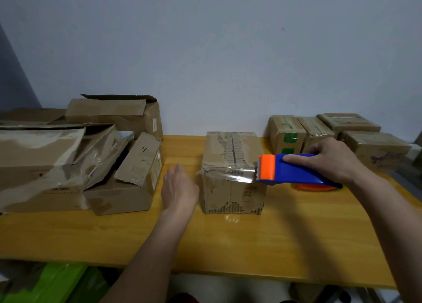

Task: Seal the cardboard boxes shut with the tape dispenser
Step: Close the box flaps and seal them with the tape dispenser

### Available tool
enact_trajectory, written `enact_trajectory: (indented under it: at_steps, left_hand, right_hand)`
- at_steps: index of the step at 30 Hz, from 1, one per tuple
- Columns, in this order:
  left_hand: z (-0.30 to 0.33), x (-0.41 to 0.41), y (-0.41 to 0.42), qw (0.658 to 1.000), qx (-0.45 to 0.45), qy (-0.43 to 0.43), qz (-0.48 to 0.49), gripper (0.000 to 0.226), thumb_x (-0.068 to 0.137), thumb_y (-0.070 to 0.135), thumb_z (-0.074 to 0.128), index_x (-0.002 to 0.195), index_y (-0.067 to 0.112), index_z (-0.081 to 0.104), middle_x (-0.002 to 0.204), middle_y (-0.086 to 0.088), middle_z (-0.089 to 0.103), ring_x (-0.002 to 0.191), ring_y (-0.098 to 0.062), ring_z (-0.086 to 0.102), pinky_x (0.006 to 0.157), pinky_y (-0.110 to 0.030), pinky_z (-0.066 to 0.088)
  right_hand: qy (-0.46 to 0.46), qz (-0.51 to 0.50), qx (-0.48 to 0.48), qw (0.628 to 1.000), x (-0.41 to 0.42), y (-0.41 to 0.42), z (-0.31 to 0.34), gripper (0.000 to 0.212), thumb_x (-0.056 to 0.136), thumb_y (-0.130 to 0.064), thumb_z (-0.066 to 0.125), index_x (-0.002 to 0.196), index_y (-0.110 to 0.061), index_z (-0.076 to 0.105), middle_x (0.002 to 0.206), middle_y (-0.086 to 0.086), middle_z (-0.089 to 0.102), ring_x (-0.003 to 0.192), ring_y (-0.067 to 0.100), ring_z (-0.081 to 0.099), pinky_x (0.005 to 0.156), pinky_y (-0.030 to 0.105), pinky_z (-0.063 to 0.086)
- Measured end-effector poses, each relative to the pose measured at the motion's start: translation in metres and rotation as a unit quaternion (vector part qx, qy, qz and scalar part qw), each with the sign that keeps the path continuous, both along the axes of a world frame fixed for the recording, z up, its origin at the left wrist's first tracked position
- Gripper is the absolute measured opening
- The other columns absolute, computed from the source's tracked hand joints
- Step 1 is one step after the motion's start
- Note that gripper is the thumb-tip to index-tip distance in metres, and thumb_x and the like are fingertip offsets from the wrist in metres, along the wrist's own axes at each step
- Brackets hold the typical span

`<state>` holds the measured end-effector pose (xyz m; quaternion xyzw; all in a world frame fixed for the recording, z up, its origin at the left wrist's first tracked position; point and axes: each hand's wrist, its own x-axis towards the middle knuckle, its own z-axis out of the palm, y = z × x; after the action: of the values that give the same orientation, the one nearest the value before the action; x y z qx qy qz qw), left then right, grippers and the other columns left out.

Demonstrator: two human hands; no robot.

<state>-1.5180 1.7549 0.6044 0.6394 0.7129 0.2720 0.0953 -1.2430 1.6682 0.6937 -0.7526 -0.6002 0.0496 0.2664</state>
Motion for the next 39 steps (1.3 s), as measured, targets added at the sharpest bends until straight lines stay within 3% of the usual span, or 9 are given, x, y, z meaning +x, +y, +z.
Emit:
enact_trajectory:
  at_steps: [2, 3, 5, 8, 13, 22, 27, 34, 39]
  left_hand:
    - [-0.001, 0.014, -0.013, 0.973, 0.216, -0.033, -0.07, 0.063, 0.088, -0.004, 0.051, 0.147, 0.012, 0.033, 0.15, -0.006, 0.036, 0.137, -0.022, 0.034, 0.111, -0.03, 0.025]
    - [0.0, 0.024, -0.018, 0.955, 0.255, 0.005, -0.149, 0.068, 0.086, -0.006, 0.049, 0.149, 0.011, 0.029, 0.154, -0.006, 0.031, 0.141, -0.021, 0.027, 0.113, -0.031, 0.016]
    - [-0.002, 0.044, -0.024, 0.935, 0.208, 0.111, -0.266, 0.075, 0.088, 0.006, 0.048, 0.153, 0.013, 0.01, 0.161, -0.007, 0.012, 0.148, -0.02, 0.007, 0.115, -0.033, -0.003]
    - [-0.011, 0.056, -0.02, 0.934, 0.125, 0.24, -0.235, 0.09, 0.089, 0.027, 0.05, 0.151, 0.015, -0.013, 0.161, -0.01, -0.012, 0.147, -0.024, -0.014, 0.109, -0.038, -0.022]
    - [-0.017, 0.053, -0.015, 0.924, 0.129, 0.267, -0.24, 0.099, 0.085, 0.035, 0.056, 0.149, 0.018, -0.016, 0.16, -0.011, -0.011, 0.147, -0.027, -0.012, 0.111, -0.038, -0.021]
    - [-0.021, 0.055, -0.014, 0.924, 0.125, 0.286, -0.223, 0.109, 0.085, 0.047, 0.055, 0.143, 0.017, -0.033, 0.159, -0.012, -0.015, 0.146, -0.027, -0.016, 0.113, -0.042, -0.021]
    - [-0.021, 0.058, -0.015, 0.932, 0.123, 0.278, -0.2, 0.124, 0.078, 0.058, 0.061, 0.128, 0.035, -0.05, 0.158, -0.005, -0.02, 0.145, -0.023, -0.02, 0.11, -0.061, -0.018]
    - [-0.016, 0.07, -0.019, 0.923, 0.143, 0.315, -0.167, 0.112, 0.084, 0.055, 0.057, 0.129, 0.043, -0.045, 0.158, -0.016, -0.016, 0.146, -0.034, -0.015, 0.103, -0.061, -0.028]
    - [-0.015, 0.071, -0.02, 0.926, 0.141, 0.299, -0.182, 0.095, 0.088, 0.043, 0.058, 0.147, 0.039, -0.018, 0.158, -0.02, -0.002, 0.147, -0.035, -0.005, 0.118, -0.05, -0.011]
  right_hand:
    - [0.003, 0.0, 0.005, 1.0, 0.002, 0.0, -0.001, 0.081, 0.044, -0.087, 0.045, 0.068, -0.013, 0.068, 0.061, 0.002, 0.067, 0.06, 0.017, 0.064, 0.062, 0.034, 0.053]
    - [0.01, 0.0, 0.008, 1.0, 0.003, 0.0, -0.002, 0.081, 0.044, -0.087, 0.046, 0.067, -0.013, 0.068, 0.061, 0.002, 0.067, 0.06, 0.017, 0.064, 0.061, 0.034, 0.053]
    - [0.028, 0.004, 0.01, 1.0, 0.003, 0.0, -0.004, 0.079, 0.046, -0.086, 0.047, 0.065, -0.012, 0.068, 0.06, 0.003, 0.066, 0.06, 0.017, 0.064, 0.057, 0.031, 0.049]
    - [0.053, 0.009, 0.006, 0.999, 0.009, 0.0, -0.007, 0.072, 0.049, -0.082, 0.053, 0.062, -0.012, 0.067, 0.055, 0.0, 0.063, 0.055, 0.015, 0.061, 0.05, 0.024, 0.039]
    - [0.103, 0.024, -0.021, 0.994, 0.035, -0.005, -0.006, 0.064, 0.047, -0.079, 0.063, 0.048, -0.015, 0.059, 0.041, -0.006, 0.055, 0.038, 0.003, 0.05, 0.047, 0.023, 0.033]
    - [0.078, -0.011, -0.004, 0.997, 0.087, -0.021, -0.005, 0.068, 0.043, -0.08, 0.064, 0.058, -0.014, 0.07, 0.049, -0.004, 0.063, 0.056, 0.017, 0.061, 0.049, 0.027, 0.039]
    - [0.065, -0.011, -0.025, 0.998, 0.087, -0.017, -0.009, 0.059, 0.053, -0.075, 0.066, 0.063, -0.017, 0.066, 0.049, -0.008, 0.062, 0.053, 0.006, 0.059, 0.048, 0.023, 0.036]
    - [-0.018, 0.011, -0.074, 0.997, 0.083, -0.013, -0.01, 0.046, 0.071, -0.06, 0.07, 0.069, -0.015, 0.063, 0.06, 0.0, 0.062, 0.055, 0.013, 0.058, 0.049, 0.026, 0.037]
    - [-0.188, -0.039, -0.054, 0.98, 0.049, -0.005, -0.011, 0.048, 0.075, -0.066, 0.063, 0.066, -0.019, 0.053, 0.063, -0.002, 0.055, 0.058, 0.013, 0.054, 0.049, 0.026, 0.036]
